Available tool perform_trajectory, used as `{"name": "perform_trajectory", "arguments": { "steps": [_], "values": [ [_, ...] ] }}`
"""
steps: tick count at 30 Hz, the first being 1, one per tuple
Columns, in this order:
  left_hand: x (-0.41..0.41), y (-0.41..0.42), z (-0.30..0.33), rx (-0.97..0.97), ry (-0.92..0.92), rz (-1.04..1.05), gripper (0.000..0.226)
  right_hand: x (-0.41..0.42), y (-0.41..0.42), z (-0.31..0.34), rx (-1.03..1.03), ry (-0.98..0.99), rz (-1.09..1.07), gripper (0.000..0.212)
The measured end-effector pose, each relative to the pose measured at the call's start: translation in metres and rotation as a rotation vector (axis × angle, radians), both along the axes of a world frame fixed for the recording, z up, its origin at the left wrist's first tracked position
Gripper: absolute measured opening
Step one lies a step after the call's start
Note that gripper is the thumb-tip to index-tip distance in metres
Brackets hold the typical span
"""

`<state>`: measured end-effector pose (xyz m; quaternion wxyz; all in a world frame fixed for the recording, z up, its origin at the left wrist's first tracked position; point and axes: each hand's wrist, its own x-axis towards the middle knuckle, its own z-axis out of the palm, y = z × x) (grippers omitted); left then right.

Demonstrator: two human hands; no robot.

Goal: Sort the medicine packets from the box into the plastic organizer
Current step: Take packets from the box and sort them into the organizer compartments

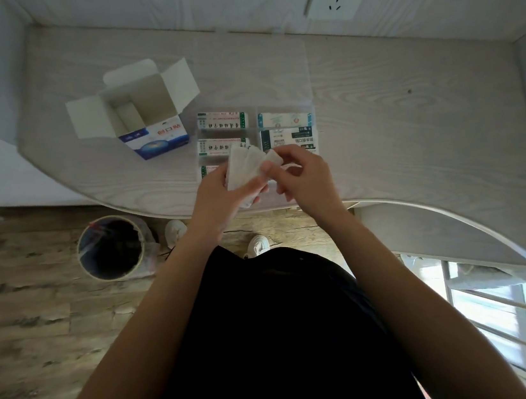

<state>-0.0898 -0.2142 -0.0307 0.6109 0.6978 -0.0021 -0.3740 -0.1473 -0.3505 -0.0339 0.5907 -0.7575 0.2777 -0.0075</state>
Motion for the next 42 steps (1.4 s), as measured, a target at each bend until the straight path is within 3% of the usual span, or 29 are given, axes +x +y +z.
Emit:
{"name": "perform_trajectory", "arguments": {
  "steps": [5, 11, 15, 21, 26, 29, 34, 36, 39, 42],
  "values": [
    [0.002, -0.002, 0.006, -0.067, 0.196, -0.025, 0.016, 0.0, -0.002, -0.002, 0.102, 0.015, -0.116, 0.021],
    [0.004, -0.003, 0.009, 0.08, -0.093, -0.058, 0.009, -0.005, 0.001, 0.0, 0.303, 0.011, -0.095, 0.026],
    [0.005, -0.003, 0.009, 0.111, -0.115, 0.024, 0.012, -0.006, -0.001, 0.0, 0.353, 0.009, -0.126, 0.027],
    [0.007, 0.0, 0.01, 0.189, -0.191, -0.067, 0.024, -0.007, 0.0, 0.001, 0.45, 0.008, -0.153, 0.018],
    [0.006, 0.004, 0.012, 0.039, -0.05, -0.059, 0.013, -0.012, -0.011, 0.0, 0.482, -0.031, -0.224, 0.017],
    [0.008, 0.009, 0.005, 0.034, -0.048, -0.01, 0.017, -0.016, -0.023, 0.004, 0.46, -0.079, -0.248, 0.023],
    [0.01, 0.014, 0.0, 0.034, -0.024, 0.103, 0.028, -0.018, -0.049, 0.01, 0.525, -0.19, -0.311, 0.013],
    [0.01, 0.015, -0.001, 0.042, -0.026, 0.1, 0.028, -0.018, -0.054, 0.012, 0.443, -0.176, -0.263, 0.016],
    [0.008, 0.015, -0.003, 0.043, -0.015, 0.094, 0.026, -0.015, -0.059, 0.011, 0.102, -0.093, -0.137, 0.012],
    [0.005, 0.013, -0.004, 0.037, -0.006, 0.082, 0.022, -0.009, -0.064, 0.005, -0.122, -0.054, 0.022, 0.025]
  ]
}}
